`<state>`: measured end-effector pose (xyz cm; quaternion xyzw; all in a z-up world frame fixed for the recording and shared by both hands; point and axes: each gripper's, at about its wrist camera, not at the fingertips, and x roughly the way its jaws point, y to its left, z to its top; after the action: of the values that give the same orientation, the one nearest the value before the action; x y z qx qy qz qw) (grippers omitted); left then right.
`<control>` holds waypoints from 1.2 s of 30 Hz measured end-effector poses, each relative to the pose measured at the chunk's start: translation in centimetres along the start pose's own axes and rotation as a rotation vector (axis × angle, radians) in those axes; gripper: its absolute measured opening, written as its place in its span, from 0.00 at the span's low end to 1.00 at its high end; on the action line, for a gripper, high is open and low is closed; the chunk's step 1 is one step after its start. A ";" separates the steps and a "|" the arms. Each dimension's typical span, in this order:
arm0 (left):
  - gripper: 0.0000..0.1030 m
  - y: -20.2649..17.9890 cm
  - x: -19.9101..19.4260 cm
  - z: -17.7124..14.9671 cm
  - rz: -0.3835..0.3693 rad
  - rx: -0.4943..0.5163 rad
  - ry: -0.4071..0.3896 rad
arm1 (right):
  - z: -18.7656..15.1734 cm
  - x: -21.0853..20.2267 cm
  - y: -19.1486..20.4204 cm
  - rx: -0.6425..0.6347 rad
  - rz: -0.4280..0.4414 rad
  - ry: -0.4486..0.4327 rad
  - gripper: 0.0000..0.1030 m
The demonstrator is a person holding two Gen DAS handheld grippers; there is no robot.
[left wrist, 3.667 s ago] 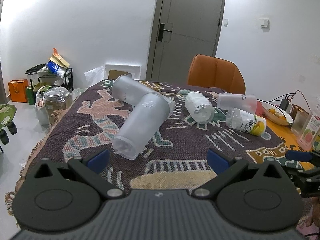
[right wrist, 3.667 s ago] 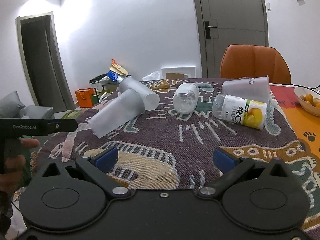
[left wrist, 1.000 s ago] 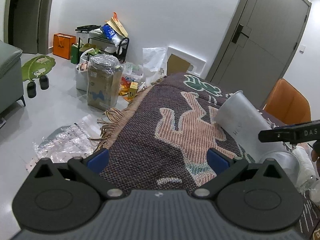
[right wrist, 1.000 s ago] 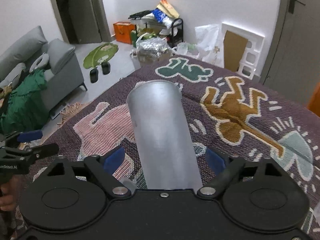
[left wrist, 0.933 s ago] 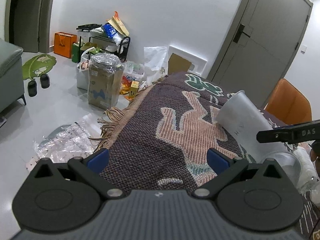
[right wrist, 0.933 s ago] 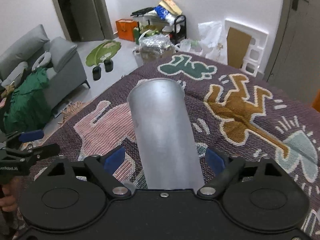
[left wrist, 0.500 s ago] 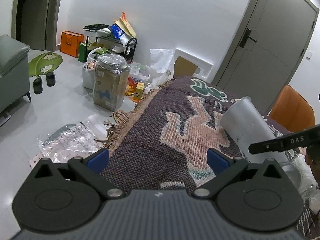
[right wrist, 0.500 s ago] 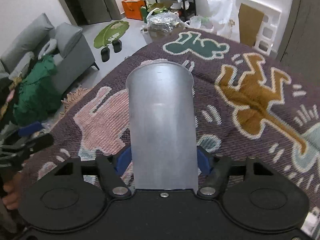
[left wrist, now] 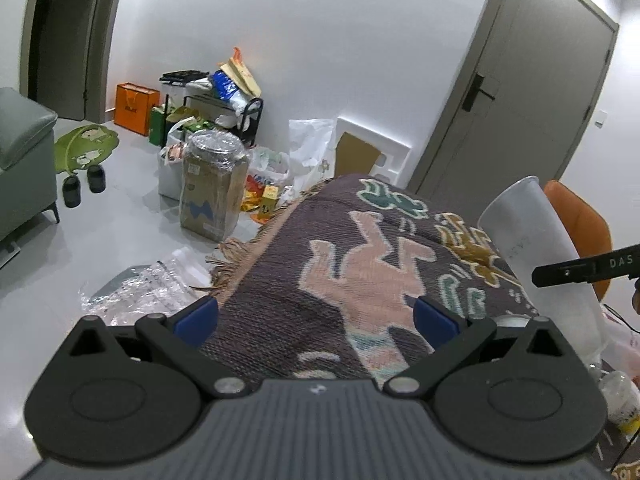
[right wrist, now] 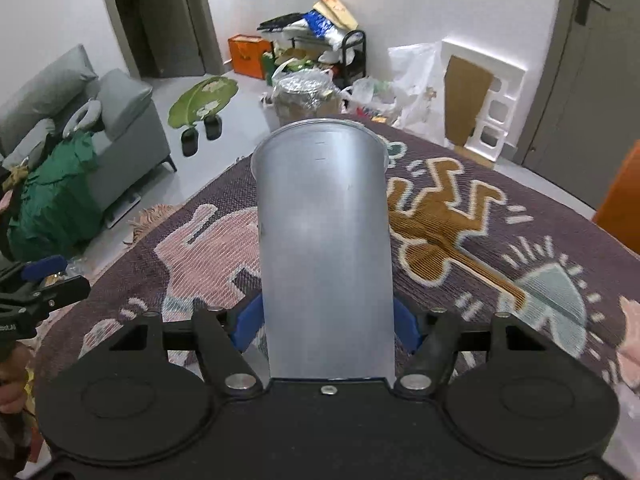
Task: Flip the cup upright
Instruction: 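Lift the frosted cup off the blanket with the right gripper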
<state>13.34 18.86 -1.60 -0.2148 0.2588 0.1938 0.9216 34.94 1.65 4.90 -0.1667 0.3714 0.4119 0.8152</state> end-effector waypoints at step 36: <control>1.00 -8.6 -7.7 -8.7 -0.216 0.219 0.079 | -20.9 -8.7 1.8 0.176 -0.023 0.021 0.63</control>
<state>7.89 5.47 -1.43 -0.1472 0.2899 0.0556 0.9441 20.41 -14.11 -2.60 -0.1032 0.4128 0.3664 0.8274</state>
